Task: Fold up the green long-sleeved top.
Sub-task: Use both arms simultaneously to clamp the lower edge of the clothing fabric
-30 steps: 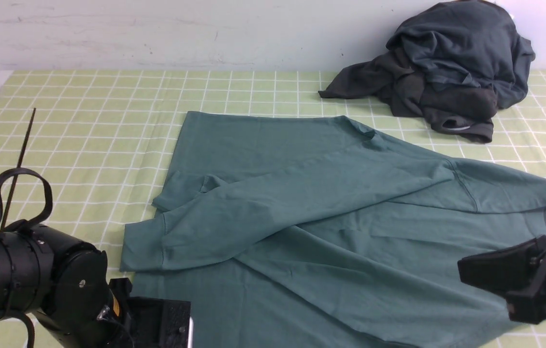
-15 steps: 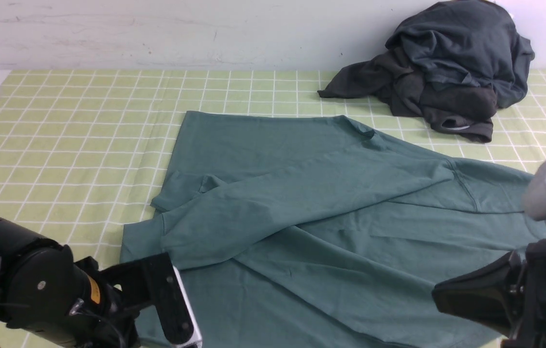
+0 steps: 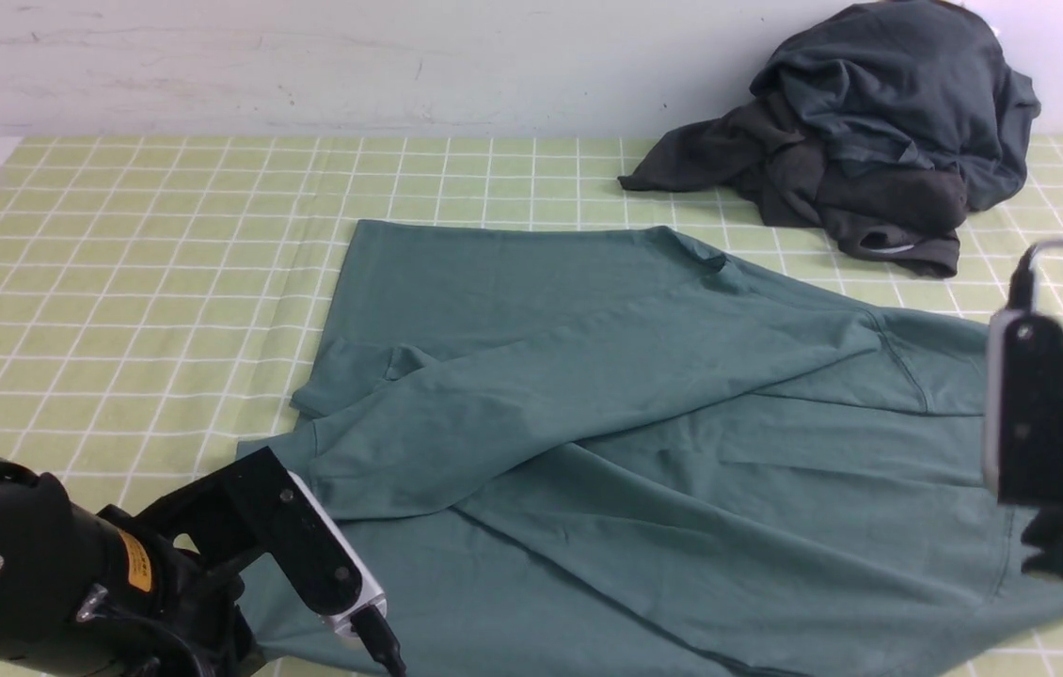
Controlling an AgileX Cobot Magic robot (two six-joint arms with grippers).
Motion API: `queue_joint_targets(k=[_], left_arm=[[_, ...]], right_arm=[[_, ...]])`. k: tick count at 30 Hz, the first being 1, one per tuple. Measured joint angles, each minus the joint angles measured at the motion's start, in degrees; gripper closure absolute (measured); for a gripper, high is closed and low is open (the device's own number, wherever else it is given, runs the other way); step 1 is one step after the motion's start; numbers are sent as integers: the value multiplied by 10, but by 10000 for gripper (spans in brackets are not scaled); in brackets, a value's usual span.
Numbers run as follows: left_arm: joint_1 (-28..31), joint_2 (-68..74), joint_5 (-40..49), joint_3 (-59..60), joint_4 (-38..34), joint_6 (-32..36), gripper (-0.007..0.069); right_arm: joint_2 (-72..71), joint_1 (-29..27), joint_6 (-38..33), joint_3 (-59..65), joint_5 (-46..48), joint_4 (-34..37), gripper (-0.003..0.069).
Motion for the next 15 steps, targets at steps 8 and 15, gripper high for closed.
queue_joint_targets(k=[8, 15], left_arm=[[0, -1, 0, 0, -9, 0, 624], [0, -1, 0, 0, -10, 0, 624]], right_arm=[[93, 0, 6, 57, -112, -130, 393], [152, 0, 33, 57, -154, -175, 405]])
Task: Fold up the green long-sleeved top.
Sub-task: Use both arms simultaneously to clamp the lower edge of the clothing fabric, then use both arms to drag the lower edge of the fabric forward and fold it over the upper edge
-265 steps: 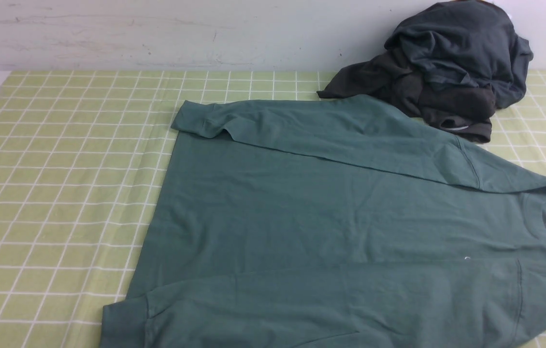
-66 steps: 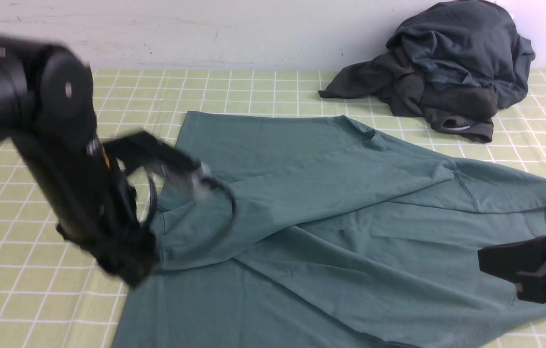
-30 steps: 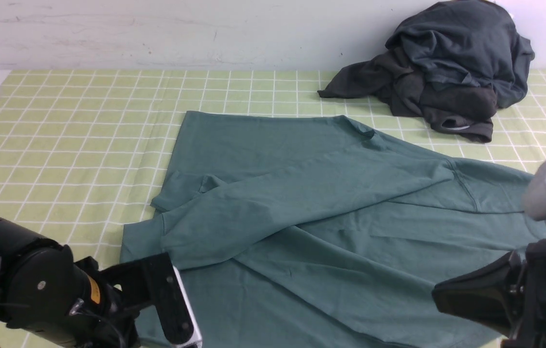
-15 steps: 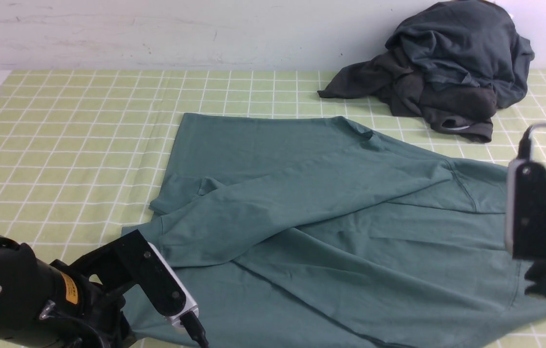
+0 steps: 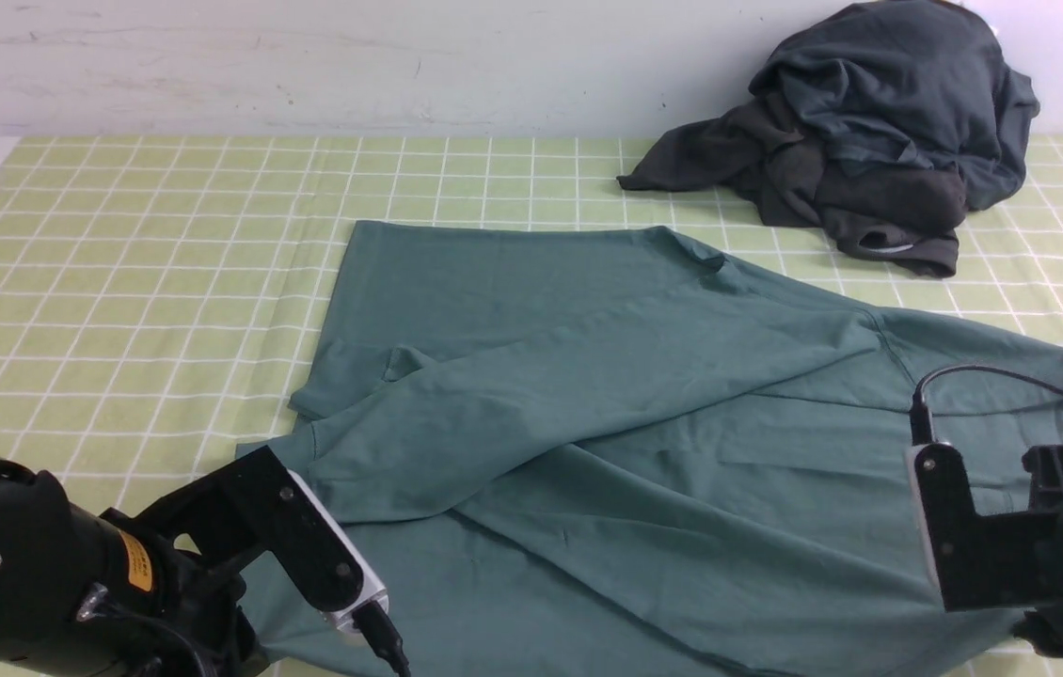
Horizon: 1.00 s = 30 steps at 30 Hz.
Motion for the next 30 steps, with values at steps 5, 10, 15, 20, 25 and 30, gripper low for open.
queue_joint_targets(k=[5, 10, 15, 20, 25, 30], left_arm=[[0, 0, 0, 1, 0, 0, 624], [0, 0, 0, 1, -10, 0, 624], [0, 0, 13, -12, -48, -14, 624], [9, 0, 52, -82, -50, -89, 624], [69, 11, 62, -194, -24, -155, 624], [109, 69, 35, -278, -24, -158, 624]], right_arm=[[10, 0, 2, 0, 2, -2, 416], [10, 0, 9, 0, -1, 6, 472], [10, 0, 32, -3, 1, 51, 627], [10, 0, 140, -56, 67, 84, 662], [11, -24, 205, -161, 148, 74, 662], [16, -62, 210, -245, 144, 86, 662]])
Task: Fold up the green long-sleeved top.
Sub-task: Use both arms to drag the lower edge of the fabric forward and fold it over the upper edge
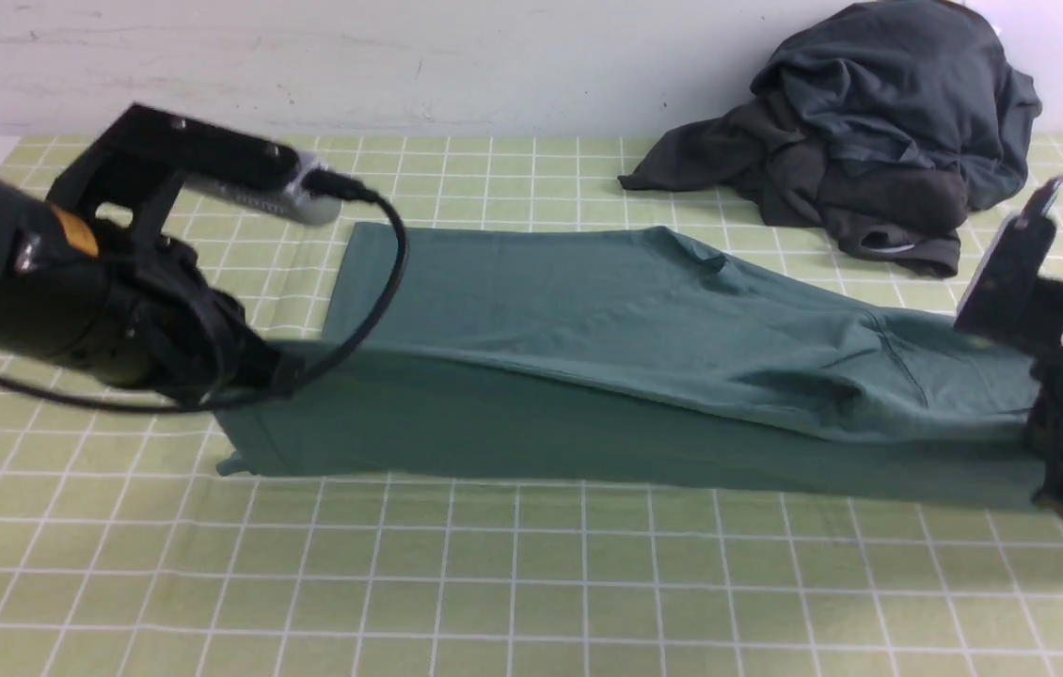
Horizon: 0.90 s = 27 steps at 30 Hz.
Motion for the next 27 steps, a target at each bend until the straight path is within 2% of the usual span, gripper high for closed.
queue_joint_targets(k=[8, 14, 19, 22, 27], left_arm=[[13, 200, -28, -193, 19, 0, 624], [13, 313, -6, -325, 47, 0, 624], [15, 445, 13, -477, 109, -17, 624], [19, 496, 14, -528, 128, -21, 624], [32, 589, 6, -617, 133, -38, 614]], right_arm=[[68, -34, 13, -114, -69, 34, 662], [153, -35, 14, -195, -71, 28, 662], [258, -35, 14, -287, -73, 25, 662], [298, -35, 14, -324, -74, 21, 662], [363, -35, 34, -382, -77, 21, 643]])
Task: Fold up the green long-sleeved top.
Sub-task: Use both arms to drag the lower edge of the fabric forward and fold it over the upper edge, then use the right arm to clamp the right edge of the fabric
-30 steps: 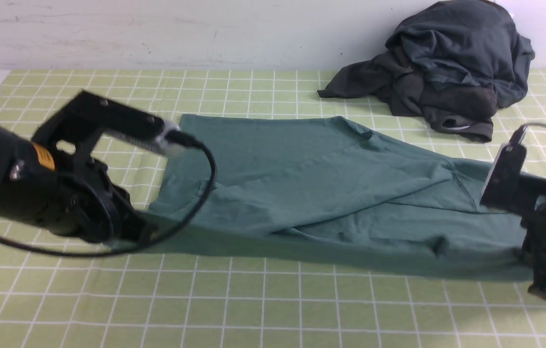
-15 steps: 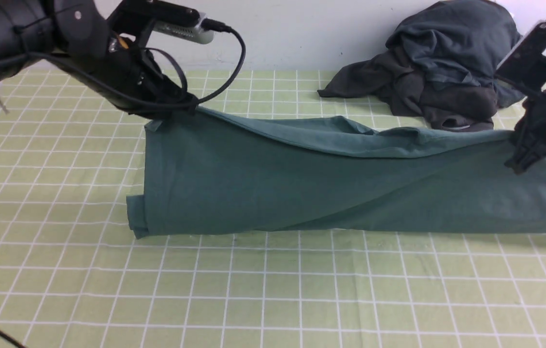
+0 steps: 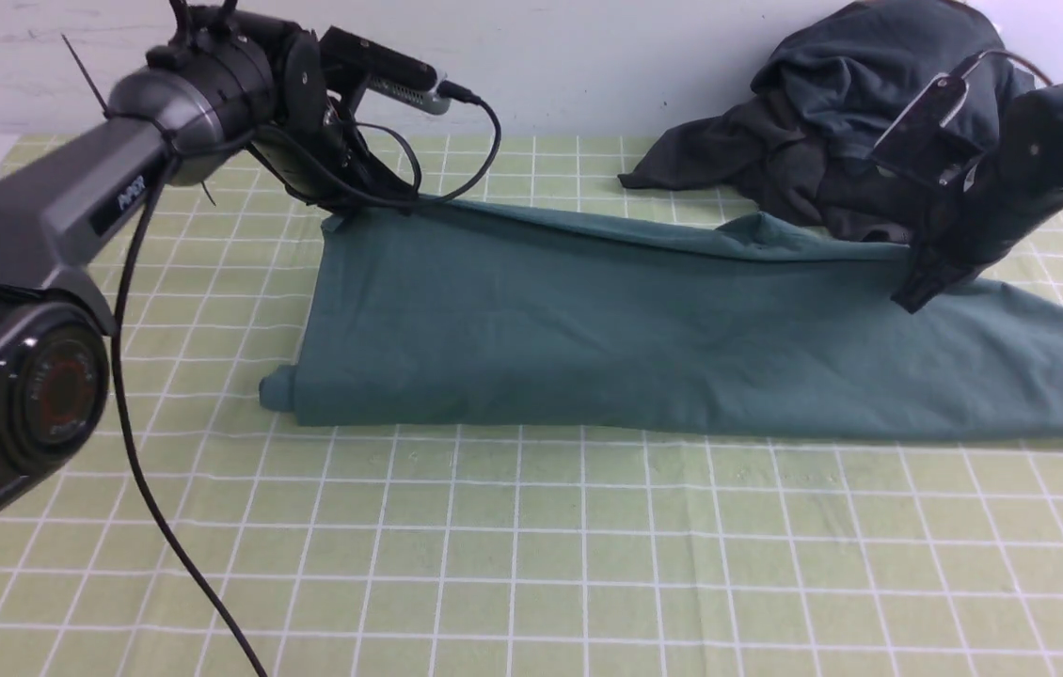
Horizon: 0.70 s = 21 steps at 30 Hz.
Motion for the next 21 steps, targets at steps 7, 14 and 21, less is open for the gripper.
queue_joint_targets(k=[7, 14, 21], left_arm=[[26, 82, -41, -80, 3, -81, 307], [42, 52, 18, -84, -7, -105, 187], [46, -57, 212, -84, -30, 24, 501]], right_arm=[[53, 0, 185, -74, 9, -51, 459], [39, -2, 314, -130, 132, -138, 403], [4, -56, 271, -145, 282, -33, 438]])
